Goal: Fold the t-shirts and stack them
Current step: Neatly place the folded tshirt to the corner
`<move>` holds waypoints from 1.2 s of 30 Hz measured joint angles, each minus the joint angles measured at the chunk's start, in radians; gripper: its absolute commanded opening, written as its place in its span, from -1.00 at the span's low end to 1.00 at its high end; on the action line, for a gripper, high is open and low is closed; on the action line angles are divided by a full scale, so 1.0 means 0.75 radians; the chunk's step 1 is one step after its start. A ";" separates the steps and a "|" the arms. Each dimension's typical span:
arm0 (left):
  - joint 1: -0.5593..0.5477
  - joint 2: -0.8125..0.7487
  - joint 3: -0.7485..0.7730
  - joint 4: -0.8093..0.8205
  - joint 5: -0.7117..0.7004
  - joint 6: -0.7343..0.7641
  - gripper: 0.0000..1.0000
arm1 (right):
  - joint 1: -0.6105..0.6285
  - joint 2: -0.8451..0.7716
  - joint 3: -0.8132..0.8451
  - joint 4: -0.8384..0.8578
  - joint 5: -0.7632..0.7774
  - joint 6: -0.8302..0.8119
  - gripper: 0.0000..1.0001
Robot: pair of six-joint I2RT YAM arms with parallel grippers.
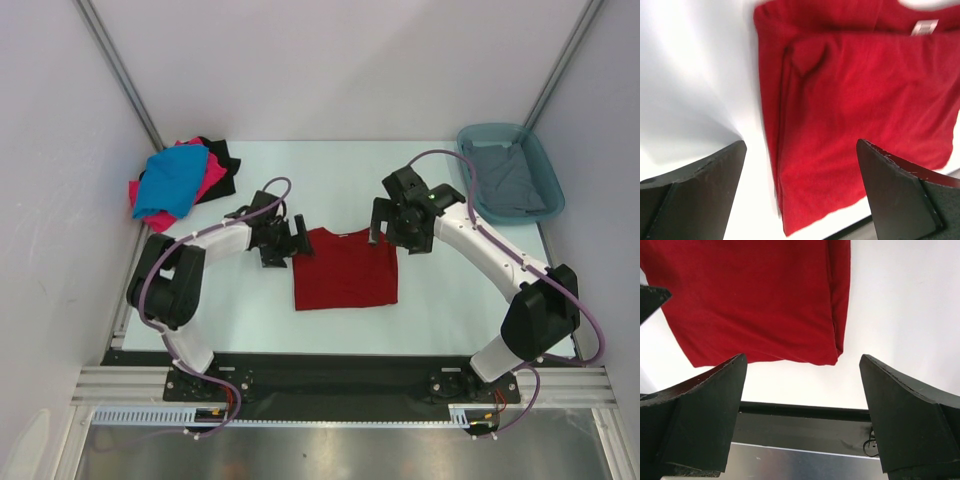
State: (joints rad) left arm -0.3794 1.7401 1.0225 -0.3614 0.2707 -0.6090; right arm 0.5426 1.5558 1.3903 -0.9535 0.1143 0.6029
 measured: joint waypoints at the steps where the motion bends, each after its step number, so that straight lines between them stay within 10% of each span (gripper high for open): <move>1: 0.001 0.007 0.009 0.007 -0.001 0.001 1.00 | -0.002 0.000 -0.001 0.000 0.000 0.000 1.00; 26: -0.131 0.140 -0.064 0.551 0.313 -0.123 1.00 | -0.019 -0.003 -0.066 -0.020 -0.049 0.023 0.99; 29: -0.157 0.146 -0.080 0.592 0.331 -0.136 0.62 | -0.019 -0.010 -0.099 -0.025 -0.058 0.035 0.99; 32: -0.167 0.161 -0.111 0.601 0.333 -0.148 -0.83 | -0.019 -0.022 -0.120 -0.030 -0.062 0.047 1.00; 36: -0.170 0.191 -0.112 0.575 0.373 -0.162 -0.99 | -0.020 -0.042 -0.123 -0.031 -0.060 0.055 1.00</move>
State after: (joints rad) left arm -0.5072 1.8835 0.9382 0.0696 0.5503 -0.7303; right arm 0.5274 1.5242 1.2980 -0.9768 0.0692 0.6445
